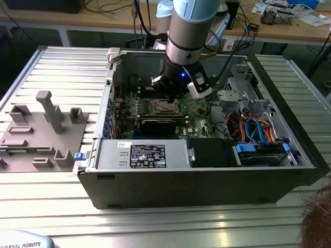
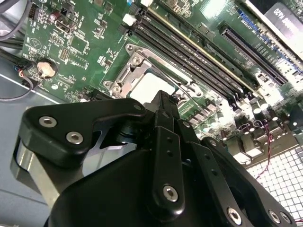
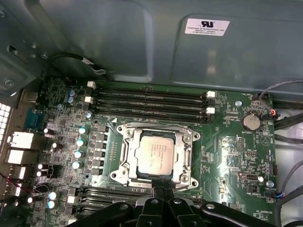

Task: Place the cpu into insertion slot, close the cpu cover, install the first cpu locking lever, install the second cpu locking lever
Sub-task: 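Install the second cpu locking lever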

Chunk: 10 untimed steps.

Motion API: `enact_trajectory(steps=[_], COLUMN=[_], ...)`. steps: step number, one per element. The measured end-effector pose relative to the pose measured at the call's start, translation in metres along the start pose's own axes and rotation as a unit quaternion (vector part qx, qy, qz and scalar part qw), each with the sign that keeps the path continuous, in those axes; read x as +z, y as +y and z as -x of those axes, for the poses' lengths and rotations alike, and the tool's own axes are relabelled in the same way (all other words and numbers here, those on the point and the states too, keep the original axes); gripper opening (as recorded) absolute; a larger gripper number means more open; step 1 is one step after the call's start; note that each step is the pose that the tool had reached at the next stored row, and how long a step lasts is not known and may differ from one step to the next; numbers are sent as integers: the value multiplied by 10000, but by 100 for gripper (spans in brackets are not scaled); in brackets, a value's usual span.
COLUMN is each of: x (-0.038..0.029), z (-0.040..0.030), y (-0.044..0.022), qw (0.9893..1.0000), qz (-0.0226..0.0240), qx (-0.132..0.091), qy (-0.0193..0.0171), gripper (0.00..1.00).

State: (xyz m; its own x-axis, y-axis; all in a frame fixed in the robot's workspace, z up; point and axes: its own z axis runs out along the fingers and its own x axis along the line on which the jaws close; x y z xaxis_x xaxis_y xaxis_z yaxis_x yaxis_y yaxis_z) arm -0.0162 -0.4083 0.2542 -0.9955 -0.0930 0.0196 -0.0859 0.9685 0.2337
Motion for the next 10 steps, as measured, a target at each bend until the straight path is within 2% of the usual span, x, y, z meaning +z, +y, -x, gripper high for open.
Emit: enact_trajectory(steps=[10], x=[16], z=[-7], y=[-72], qw=[10000], qz=[1], qx=[0], qy=[-1], gripper=[11])
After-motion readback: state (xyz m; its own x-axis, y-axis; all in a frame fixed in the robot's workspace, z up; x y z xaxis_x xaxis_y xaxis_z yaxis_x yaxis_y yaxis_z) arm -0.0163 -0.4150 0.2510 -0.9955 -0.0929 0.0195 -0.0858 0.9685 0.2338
